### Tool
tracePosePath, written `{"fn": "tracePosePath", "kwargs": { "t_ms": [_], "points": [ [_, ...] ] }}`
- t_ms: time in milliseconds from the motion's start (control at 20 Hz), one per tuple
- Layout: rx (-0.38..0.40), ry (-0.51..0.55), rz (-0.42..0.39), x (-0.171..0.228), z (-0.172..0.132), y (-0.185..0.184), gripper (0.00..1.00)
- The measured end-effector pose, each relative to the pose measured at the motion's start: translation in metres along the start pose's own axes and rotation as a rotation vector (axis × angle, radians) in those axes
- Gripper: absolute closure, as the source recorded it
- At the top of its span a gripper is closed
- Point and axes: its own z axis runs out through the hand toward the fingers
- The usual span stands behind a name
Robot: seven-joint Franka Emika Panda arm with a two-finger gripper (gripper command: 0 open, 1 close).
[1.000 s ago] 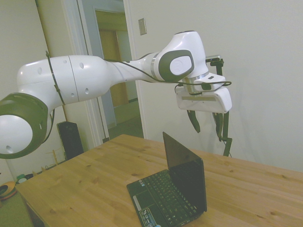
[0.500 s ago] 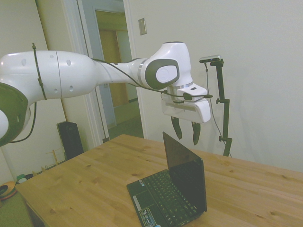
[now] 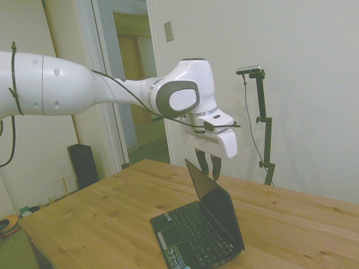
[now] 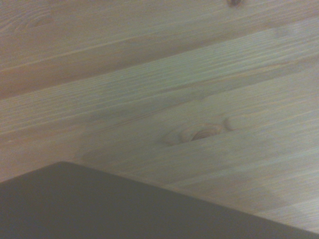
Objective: Close the laptop
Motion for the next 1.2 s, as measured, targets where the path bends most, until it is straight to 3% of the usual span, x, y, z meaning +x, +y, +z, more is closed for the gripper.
{"fn": "tracePosePath", "kwargs": {
  "t_ms": [450, 650, 800, 1000, 1200],
  "points": [
    [-0.055, -0.096, -0.016, -0.086, 0.076, -0.003, 1.00],
    [-0.089, -0.135, -0.019, -0.129, 0.114, 0.017, 1.00],
    [-0.114, -0.151, 0.002, -0.140, 0.148, 0.043, 1.00],
    [-0.074, -0.123, -0.012, -0.150, 0.123, 0.046, 1.00],
    [0.008, -0.070, -0.149, -0.215, 0.029, 0.014, 1.00]
  ]
}}
